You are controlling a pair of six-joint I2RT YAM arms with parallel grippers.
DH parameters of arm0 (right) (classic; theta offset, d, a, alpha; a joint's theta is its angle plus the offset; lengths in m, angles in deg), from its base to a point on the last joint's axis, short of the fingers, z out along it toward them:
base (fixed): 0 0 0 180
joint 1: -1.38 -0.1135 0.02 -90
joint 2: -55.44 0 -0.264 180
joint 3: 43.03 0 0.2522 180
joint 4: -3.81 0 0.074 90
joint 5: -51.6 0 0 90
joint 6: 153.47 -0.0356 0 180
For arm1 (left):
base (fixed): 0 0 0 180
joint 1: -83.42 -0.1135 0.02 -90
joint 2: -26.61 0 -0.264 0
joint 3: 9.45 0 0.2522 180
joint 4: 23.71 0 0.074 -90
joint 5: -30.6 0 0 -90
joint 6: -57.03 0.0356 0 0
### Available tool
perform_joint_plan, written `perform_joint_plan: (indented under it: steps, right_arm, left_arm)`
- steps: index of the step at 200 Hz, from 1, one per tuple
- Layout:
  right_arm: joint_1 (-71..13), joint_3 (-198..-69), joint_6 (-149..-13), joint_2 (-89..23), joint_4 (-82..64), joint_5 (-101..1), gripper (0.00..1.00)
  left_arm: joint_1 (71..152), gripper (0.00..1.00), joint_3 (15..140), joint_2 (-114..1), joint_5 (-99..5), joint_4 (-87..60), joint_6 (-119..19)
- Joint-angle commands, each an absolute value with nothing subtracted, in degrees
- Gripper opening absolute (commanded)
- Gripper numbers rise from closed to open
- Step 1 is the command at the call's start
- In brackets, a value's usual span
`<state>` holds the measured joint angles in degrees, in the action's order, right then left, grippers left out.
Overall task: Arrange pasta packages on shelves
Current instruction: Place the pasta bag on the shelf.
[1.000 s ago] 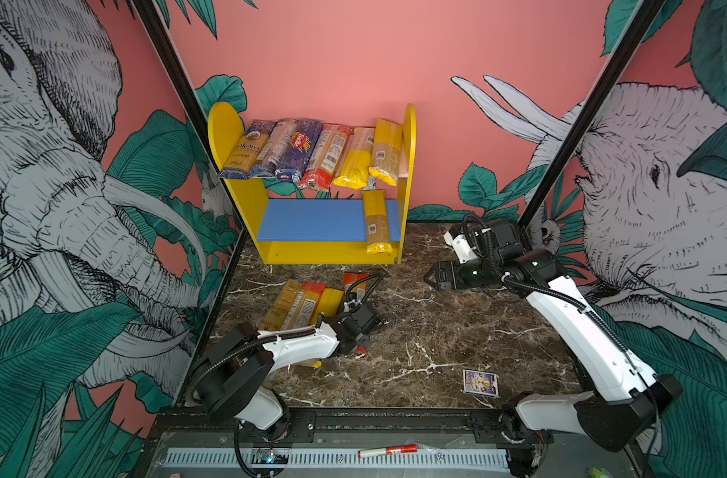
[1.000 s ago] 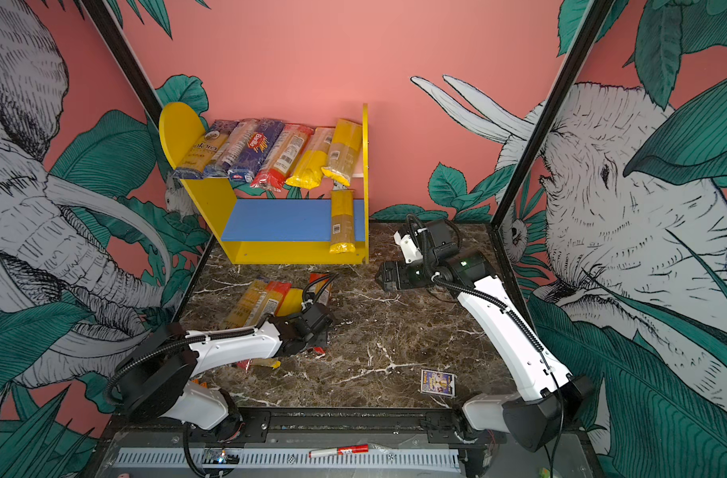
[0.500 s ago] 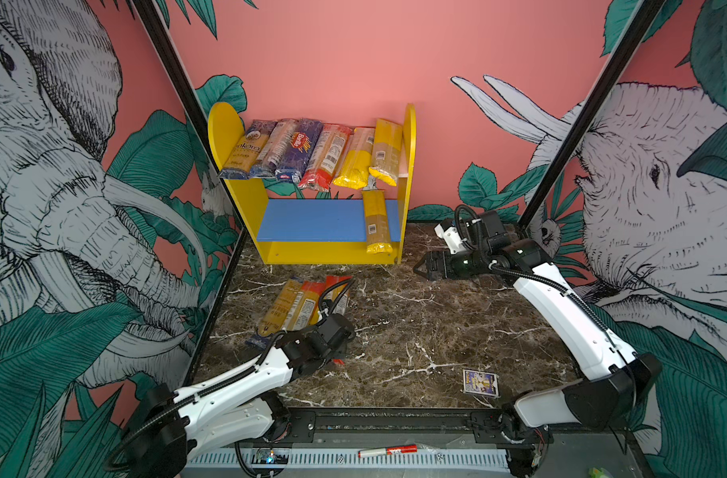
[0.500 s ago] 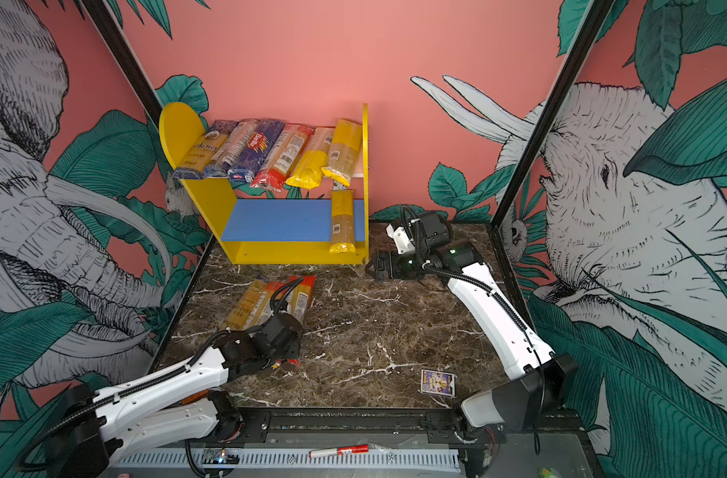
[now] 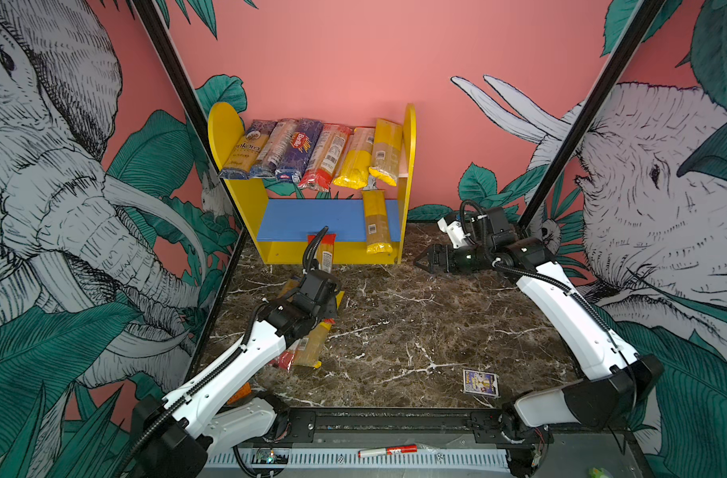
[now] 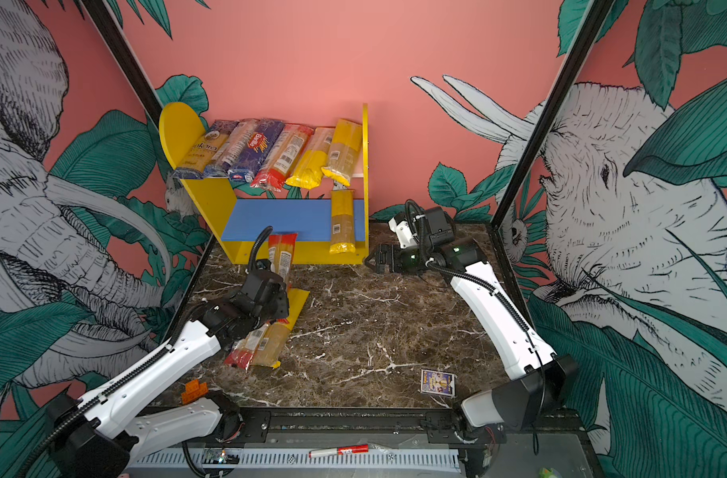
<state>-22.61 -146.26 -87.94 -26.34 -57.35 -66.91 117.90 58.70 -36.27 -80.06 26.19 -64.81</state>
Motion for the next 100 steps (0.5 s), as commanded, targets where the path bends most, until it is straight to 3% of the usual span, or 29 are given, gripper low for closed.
perform_joint_plan:
  steps: [1,100]
  right_arm:
    - [-21.85,-147.93,-88.30,-24.90,-56.40,-66.92,0.99]
    - [-18.41,-149.01,-90.27,-24.14,-57.79,-63.01,0.99]
  left_arm:
    - [113.34,0.00,64.38,-38.66,-78.39,15.67,-59.59]
    - [101.64,0.00,84.84,-64.26,-65.03,4.25,-52.11]
